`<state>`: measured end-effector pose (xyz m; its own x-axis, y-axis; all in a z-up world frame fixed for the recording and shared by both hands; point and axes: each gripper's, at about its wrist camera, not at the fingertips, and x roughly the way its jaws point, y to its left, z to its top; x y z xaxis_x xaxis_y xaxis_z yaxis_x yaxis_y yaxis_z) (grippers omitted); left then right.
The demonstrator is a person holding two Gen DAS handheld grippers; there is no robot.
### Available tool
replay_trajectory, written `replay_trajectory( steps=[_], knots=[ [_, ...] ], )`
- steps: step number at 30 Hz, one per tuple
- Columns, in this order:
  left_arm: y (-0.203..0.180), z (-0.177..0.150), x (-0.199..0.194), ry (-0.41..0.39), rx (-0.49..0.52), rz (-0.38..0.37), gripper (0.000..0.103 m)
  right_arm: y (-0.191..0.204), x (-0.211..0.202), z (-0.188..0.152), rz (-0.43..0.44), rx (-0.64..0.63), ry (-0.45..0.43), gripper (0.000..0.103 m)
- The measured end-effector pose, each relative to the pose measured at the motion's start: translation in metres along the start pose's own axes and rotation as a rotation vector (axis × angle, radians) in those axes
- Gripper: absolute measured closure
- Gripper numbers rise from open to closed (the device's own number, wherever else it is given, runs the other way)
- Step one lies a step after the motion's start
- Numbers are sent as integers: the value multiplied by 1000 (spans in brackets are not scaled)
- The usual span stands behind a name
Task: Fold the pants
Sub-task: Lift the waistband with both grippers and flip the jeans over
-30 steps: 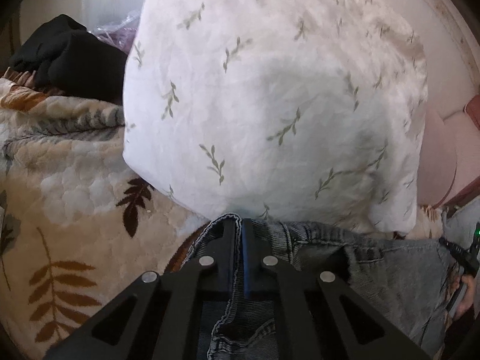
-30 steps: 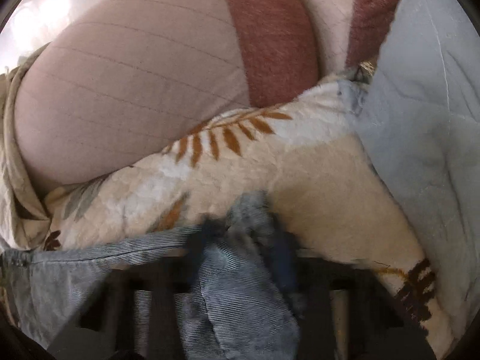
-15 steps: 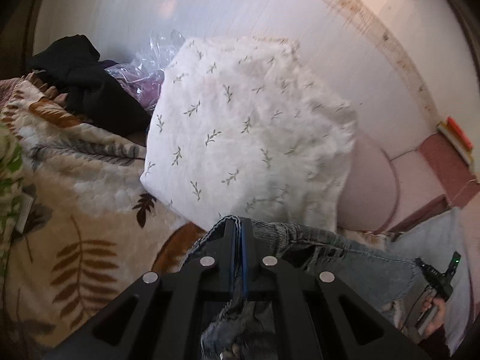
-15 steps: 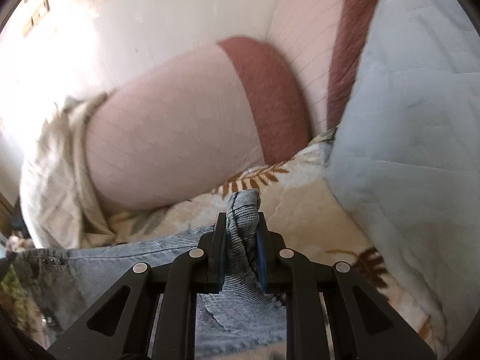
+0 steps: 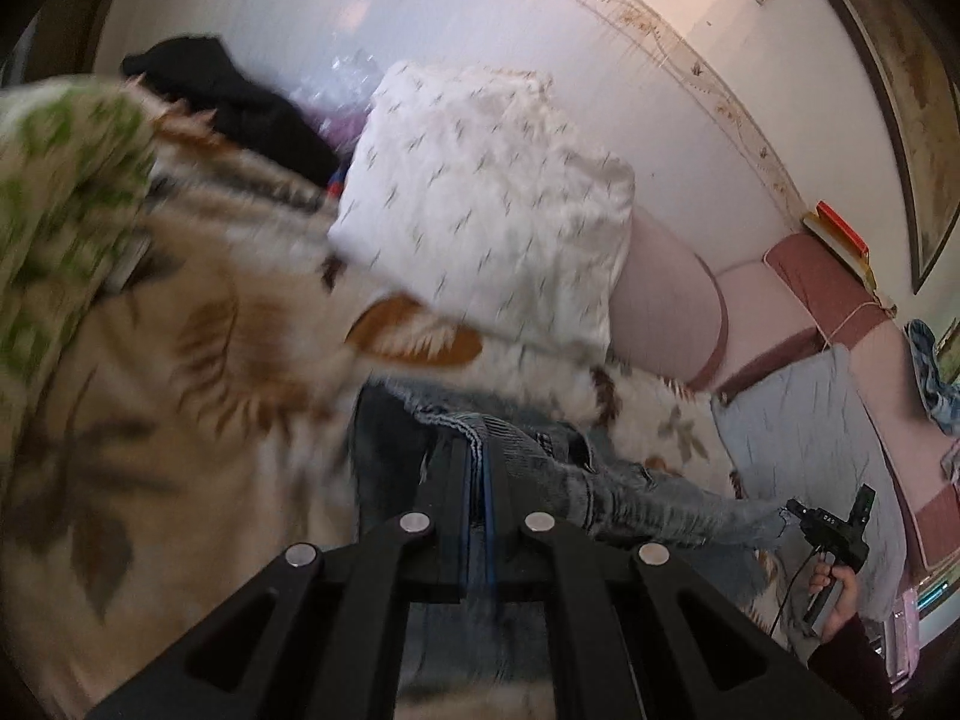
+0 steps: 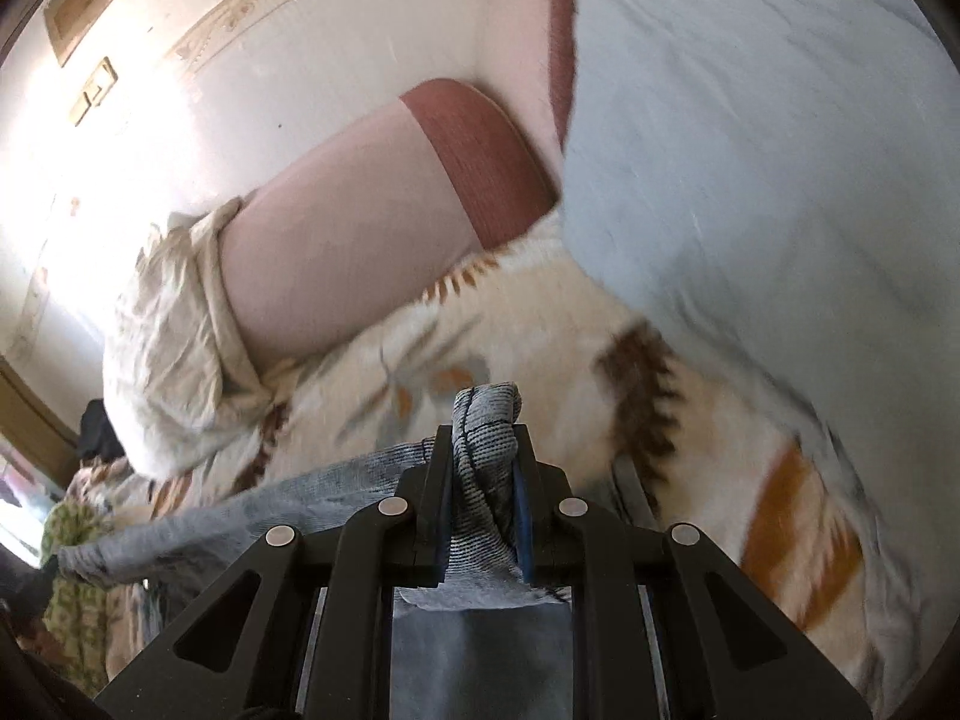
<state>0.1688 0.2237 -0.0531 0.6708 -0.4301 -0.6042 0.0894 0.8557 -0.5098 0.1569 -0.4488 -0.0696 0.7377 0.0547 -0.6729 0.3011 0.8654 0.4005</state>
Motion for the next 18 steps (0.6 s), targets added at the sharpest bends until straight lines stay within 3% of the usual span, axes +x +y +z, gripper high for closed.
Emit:
replay_trajectory(
  steps=[7,12,18],
  knots=[
    [39,-61,2,62,-85,10,99,-16,-19,-58,10,8,61,88],
    [50,-79,3,97,-107,30,98,-29,-32,-102,-1,-8,119,83],
    [37,-85,-10,81,-43,135,93,-47,-44,-127,-25,-32,201,56]
  ],
)
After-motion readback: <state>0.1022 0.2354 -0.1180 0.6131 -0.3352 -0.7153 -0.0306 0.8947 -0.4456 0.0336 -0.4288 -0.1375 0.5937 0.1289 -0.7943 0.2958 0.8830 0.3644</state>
